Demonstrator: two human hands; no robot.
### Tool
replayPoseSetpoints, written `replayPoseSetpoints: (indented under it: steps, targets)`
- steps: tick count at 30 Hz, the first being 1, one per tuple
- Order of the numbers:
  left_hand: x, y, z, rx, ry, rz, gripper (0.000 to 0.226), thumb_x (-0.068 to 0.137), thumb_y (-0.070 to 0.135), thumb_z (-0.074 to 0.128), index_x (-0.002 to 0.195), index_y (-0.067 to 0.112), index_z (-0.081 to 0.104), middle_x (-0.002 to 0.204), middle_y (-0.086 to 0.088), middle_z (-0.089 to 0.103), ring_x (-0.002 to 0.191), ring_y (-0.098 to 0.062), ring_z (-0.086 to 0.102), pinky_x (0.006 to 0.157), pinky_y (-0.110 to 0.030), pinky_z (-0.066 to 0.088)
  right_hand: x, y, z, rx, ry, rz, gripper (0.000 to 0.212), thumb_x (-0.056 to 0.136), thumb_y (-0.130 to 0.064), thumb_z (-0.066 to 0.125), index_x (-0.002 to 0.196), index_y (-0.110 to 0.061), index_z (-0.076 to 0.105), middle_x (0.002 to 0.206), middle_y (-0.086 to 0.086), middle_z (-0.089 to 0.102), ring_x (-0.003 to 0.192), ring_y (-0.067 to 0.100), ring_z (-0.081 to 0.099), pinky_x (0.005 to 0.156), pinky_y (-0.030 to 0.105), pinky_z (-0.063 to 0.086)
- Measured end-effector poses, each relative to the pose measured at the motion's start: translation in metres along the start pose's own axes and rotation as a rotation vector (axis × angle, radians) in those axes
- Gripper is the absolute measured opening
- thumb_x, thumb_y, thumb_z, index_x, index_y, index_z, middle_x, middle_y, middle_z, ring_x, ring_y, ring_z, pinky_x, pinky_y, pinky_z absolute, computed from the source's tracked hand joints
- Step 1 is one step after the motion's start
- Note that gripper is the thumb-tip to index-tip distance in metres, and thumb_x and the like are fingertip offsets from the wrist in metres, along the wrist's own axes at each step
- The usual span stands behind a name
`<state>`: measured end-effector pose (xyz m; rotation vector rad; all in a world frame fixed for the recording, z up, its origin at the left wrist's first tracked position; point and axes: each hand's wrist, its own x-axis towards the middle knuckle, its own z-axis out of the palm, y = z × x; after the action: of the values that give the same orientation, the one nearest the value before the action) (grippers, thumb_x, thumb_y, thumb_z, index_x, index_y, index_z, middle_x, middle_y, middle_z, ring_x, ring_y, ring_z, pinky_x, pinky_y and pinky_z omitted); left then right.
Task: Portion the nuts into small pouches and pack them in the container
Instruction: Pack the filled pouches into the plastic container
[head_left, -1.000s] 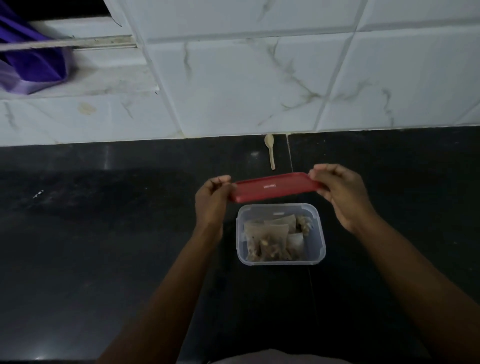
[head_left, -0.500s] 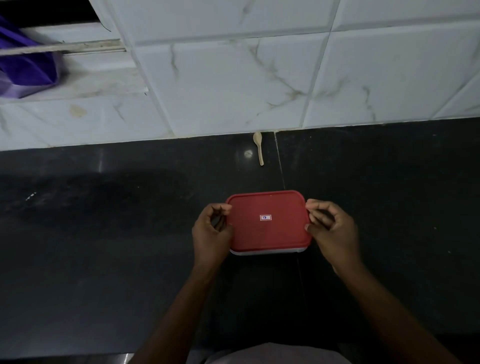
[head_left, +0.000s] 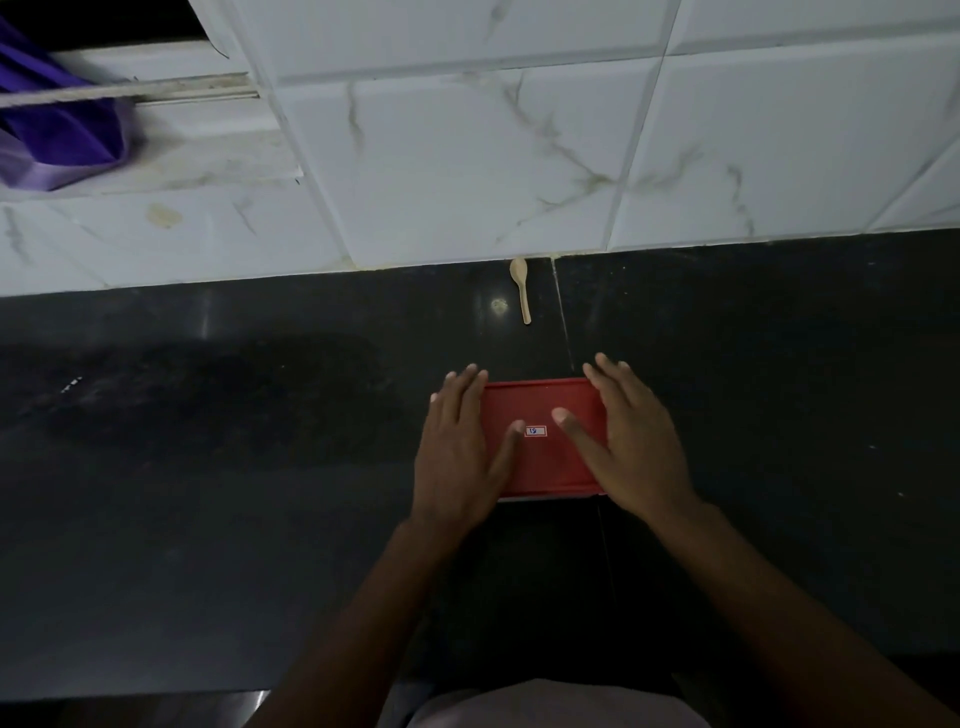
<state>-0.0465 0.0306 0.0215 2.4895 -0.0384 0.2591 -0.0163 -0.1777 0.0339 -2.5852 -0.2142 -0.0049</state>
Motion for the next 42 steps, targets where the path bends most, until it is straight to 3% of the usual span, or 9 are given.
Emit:
replayPoseSetpoints:
  steps: [3, 6, 16, 28, 33, 35, 37, 39, 42]
  targets:
    - [0.008, 0.001, 0.01, 0.193, -0.142, 0.031, 0.09, 0.097, 0.071, 0.027, 0.162, 0.008, 0.02, 0.171, -0.006, 0.013, 0.159, -0.021, 0.0, 0.13, -0.041, 0.006, 0.008, -0.001, 0.012, -0.175, -0.089, -0.004, 0.096, 0.093, -0.081, 0.016, 0.163, -0.016, 0.017, 0.172, -0.001, 0.008, 0.158, 0.015, 0.0, 0.128, 0.043, 0.006]
    - [0.007, -0.002, 0.013, 0.246, -0.2, 0.019, 0.096, 0.095, 0.076, 0.019, 0.163, 0.009, 0.01, 0.172, -0.005, 0.001, 0.158, -0.019, -0.011, 0.13, -0.043, 0.004, 0.005, 0.002, 0.019, -0.217, -0.099, -0.001, 0.099, 0.091, -0.083, 0.009, 0.164, -0.016, 0.006, 0.172, -0.002, -0.002, 0.158, 0.015, -0.005, 0.128, 0.043, 0.004]
    - [0.006, -0.005, 0.021, 0.252, -0.174, 0.026, 0.092, 0.099, 0.072, 0.025, 0.163, 0.009, 0.009, 0.172, -0.004, 0.001, 0.158, -0.016, -0.012, 0.13, -0.039, 0.0, 0.008, 0.004, 0.025, -0.224, -0.128, 0.013, 0.096, 0.093, -0.08, 0.009, 0.164, -0.017, -0.002, 0.171, -0.004, -0.01, 0.158, 0.016, -0.009, 0.129, 0.044, 0.004]
    - [0.007, -0.009, 0.027, 0.212, -0.164, 0.015, 0.089, 0.1, 0.067, 0.031, 0.163, 0.009, 0.01, 0.172, -0.004, 0.003, 0.158, -0.016, -0.011, 0.13, -0.04, 0.008, 0.008, 0.005, 0.031, -0.282, -0.122, 0.036, 0.096, 0.092, -0.082, 0.014, 0.164, -0.02, -0.002, 0.172, -0.005, -0.008, 0.158, 0.026, 0.007, 0.127, 0.05, 0.011]
    - [0.007, -0.01, 0.025, 0.077, -0.11, -0.002, 0.085, 0.101, 0.064, 0.039, 0.163, 0.012, 0.014, 0.172, 0.002, 0.003, 0.158, -0.01, -0.009, 0.126, -0.024, 0.005, 0.009, 0.006, 0.027, 0.027, -0.105, 0.016, 0.087, 0.097, -0.072, 0.033, 0.164, -0.024, 0.005, 0.171, -0.014, -0.003, 0.156, 0.011, 0.015, 0.119, 0.036, 0.028]
    - [0.004, -0.011, 0.024, -0.129, -0.057, -0.057, 0.079, 0.102, 0.051, 0.052, 0.163, 0.014, 0.018, 0.172, 0.006, 0.005, 0.157, -0.004, -0.002, 0.122, -0.013, 0.004, 0.008, 0.006, 0.024, 0.14, -0.09, 0.028, 0.082, 0.099, -0.061, 0.045, 0.164, -0.026, 0.01, 0.17, -0.019, -0.001, 0.153, 0.003, 0.015, 0.113, 0.029, 0.028]
    - [0.002, -0.012, 0.025, -0.379, -0.001, -0.169, 0.077, 0.101, 0.041, 0.06, 0.163, 0.016, 0.021, 0.171, 0.007, 0.012, 0.155, -0.001, 0.01, 0.122, -0.013, 0.012, 0.006, 0.007, 0.025, 0.299, -0.035, 0.061, 0.078, 0.099, -0.052, 0.055, 0.163, -0.028, 0.017, 0.17, -0.017, 0.008, 0.153, 0.0, 0.016, 0.117, 0.027, 0.025]
    - [-0.002, -0.011, 0.025, -0.629, 0.021, -0.405, 0.075, 0.1, 0.041, 0.063, 0.162, 0.02, 0.026, 0.166, 0.006, 0.027, 0.15, -0.003, 0.029, 0.122, -0.023, 0.027, 0.002, 0.009, 0.03, 0.524, 0.027, 0.219, 0.073, 0.098, -0.049, 0.061, 0.16, -0.032, 0.028, 0.166, -0.013, 0.026, 0.149, 0.003, 0.03, 0.119, 0.029, 0.028]
    - [-0.003, -0.011, 0.025, -0.901, -0.008, -0.674, 0.052, 0.103, 0.044, 0.055, 0.151, 0.028, 0.048, 0.149, 0.005, 0.054, 0.13, -0.007, 0.056, 0.106, -0.025, 0.047, 0.0, 0.009, 0.036, 0.926, 0.028, 0.54, 0.051, 0.099, -0.054, 0.056, 0.146, -0.036, 0.052, 0.139, -0.006, 0.062, 0.115, 0.008, 0.065, 0.101, 0.038, 0.054]
